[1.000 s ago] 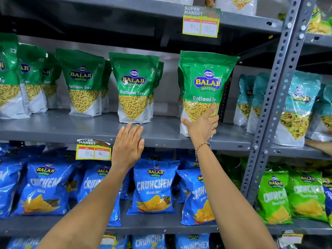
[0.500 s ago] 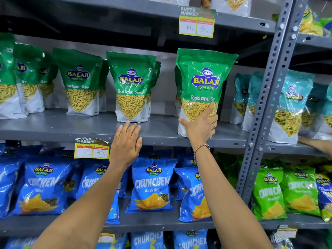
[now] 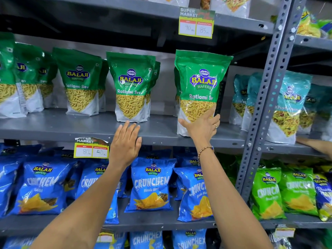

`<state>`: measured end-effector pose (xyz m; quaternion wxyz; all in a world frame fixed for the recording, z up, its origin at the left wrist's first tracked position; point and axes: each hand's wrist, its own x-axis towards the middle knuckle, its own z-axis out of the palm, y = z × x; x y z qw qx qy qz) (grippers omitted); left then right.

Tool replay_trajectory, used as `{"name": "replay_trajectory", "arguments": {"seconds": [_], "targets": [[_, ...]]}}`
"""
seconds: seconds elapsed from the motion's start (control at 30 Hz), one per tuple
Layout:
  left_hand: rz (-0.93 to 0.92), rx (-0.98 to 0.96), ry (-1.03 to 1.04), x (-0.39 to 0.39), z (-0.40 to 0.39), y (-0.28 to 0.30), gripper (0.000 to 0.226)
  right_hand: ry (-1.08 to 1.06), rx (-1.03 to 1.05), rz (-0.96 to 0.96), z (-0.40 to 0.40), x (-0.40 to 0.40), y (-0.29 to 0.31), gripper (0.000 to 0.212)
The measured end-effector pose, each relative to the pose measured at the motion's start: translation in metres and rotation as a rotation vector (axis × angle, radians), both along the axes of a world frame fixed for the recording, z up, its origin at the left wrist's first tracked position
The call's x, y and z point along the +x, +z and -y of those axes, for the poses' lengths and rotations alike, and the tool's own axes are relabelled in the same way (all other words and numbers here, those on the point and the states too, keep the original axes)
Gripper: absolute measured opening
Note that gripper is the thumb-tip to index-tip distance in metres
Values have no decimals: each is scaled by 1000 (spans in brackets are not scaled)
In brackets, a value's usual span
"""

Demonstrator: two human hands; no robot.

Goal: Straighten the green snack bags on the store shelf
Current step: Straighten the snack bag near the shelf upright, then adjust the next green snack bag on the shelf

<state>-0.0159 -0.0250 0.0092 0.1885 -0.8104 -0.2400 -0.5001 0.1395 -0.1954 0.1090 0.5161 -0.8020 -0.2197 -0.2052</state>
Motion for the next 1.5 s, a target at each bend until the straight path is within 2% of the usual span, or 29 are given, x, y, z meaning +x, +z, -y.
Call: {"name": "replay_trajectory", "arguments": {"seconds": [0.33,1.0,1.07,1.17,1.27,1.4,1.5], "targets": [[0,3,4,1,0,1,50,8,21,82,-7,5,-3,111],[-63,-80,2,-4,12,6,56,46,42,110,-6,6,-14,116],[-72,-81,3,-9,13,9,55,21,50,152,-6,-2,-12,105],[-50,-54,1,-25,7,18,53,-14,98,351,-16,-25,-1,74],[-31,-61,17,-55,-13,28,54,83,126,489,-39,-56,9,52],[-38,-110,84,-111,-54,28,62,252,45,514,-82,-85,15,50],[-56,-166,131,-146,-85,23,62,333,-51,444,-118,-90,18,54]]}}
